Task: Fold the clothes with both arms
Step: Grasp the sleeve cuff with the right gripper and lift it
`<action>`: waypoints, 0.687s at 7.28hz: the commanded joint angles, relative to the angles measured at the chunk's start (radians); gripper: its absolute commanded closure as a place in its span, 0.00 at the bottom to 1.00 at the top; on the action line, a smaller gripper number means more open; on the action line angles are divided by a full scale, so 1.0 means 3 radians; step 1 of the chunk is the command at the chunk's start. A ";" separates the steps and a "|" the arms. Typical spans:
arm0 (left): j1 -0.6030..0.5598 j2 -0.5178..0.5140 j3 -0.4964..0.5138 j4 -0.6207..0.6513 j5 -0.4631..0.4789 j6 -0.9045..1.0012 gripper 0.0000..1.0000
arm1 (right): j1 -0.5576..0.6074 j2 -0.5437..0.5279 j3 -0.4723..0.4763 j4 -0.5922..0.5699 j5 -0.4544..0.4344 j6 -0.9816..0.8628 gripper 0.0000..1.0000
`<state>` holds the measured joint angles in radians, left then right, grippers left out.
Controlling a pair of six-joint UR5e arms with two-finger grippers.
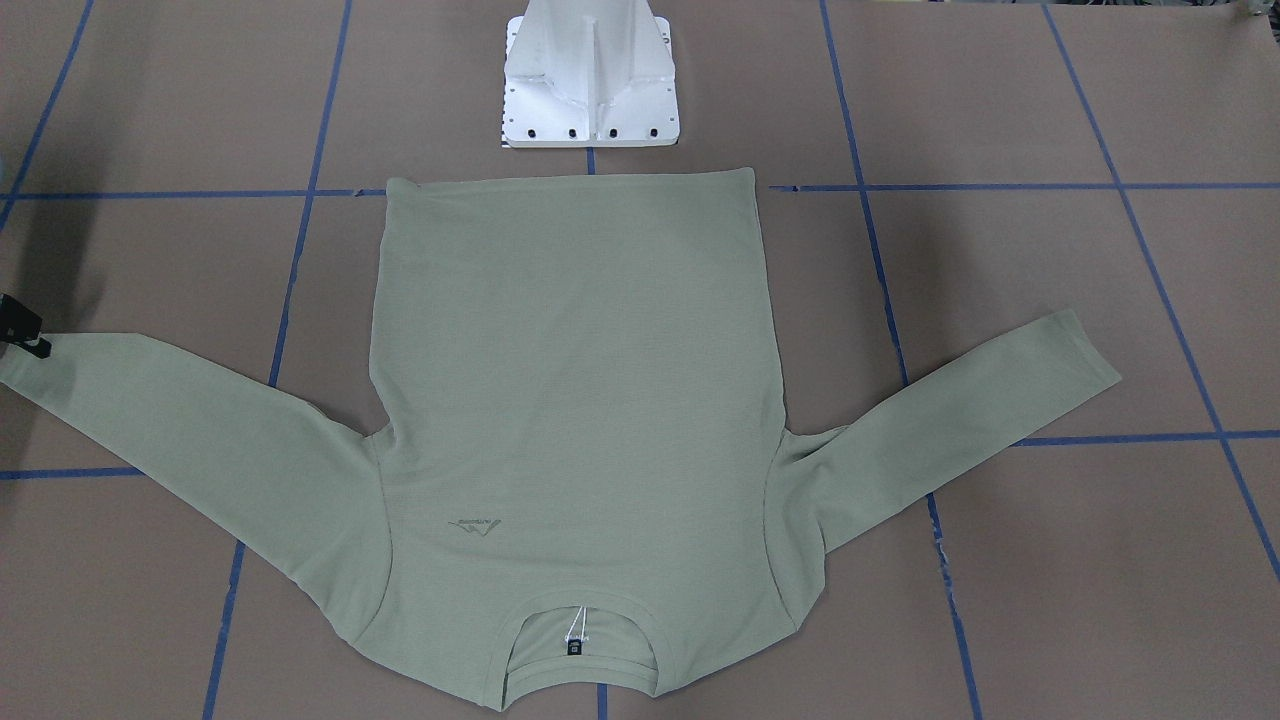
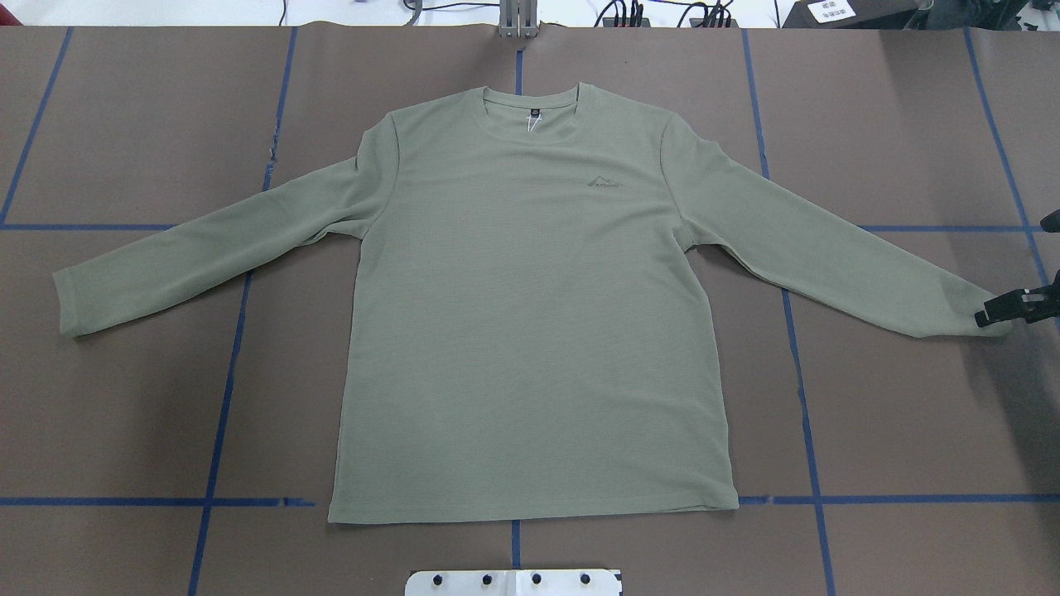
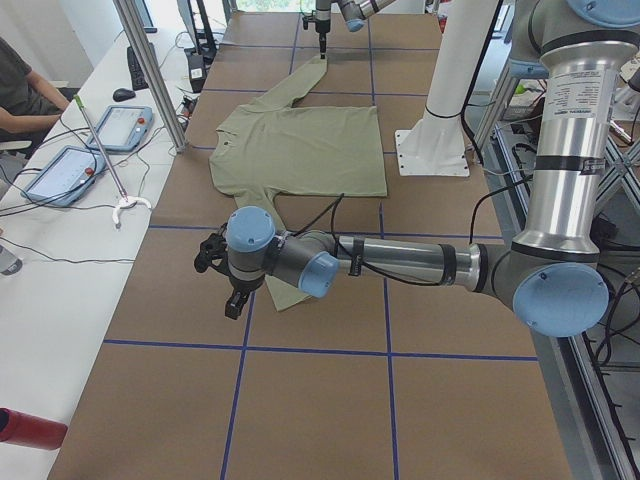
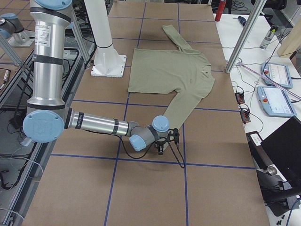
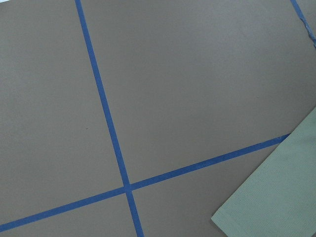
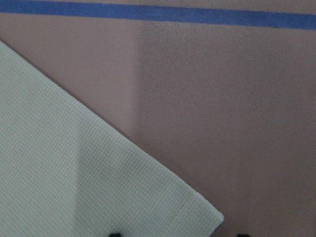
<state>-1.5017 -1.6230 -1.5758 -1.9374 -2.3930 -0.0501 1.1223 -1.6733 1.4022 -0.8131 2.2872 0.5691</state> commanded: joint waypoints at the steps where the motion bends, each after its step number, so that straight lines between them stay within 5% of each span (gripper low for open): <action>1: 0.0000 -0.0005 -0.0004 0.0000 0.0000 -0.0007 0.00 | -0.0008 -0.0001 -0.0006 0.0000 0.0000 0.0005 0.01; 4: 0.0000 -0.0005 -0.0009 0.0000 0.0000 -0.0012 0.00 | -0.0008 0.0004 0.0000 0.0000 0.0000 0.0015 0.09; 5: 0.0005 -0.0005 -0.0009 0.0000 0.0000 -0.0007 0.00 | -0.0008 0.0004 0.0000 -0.0005 0.0000 0.0025 0.34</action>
<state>-1.5015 -1.6244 -1.5779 -1.9374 -2.3930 -0.0531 1.1202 -1.6723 1.4018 -0.8133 2.2872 0.5732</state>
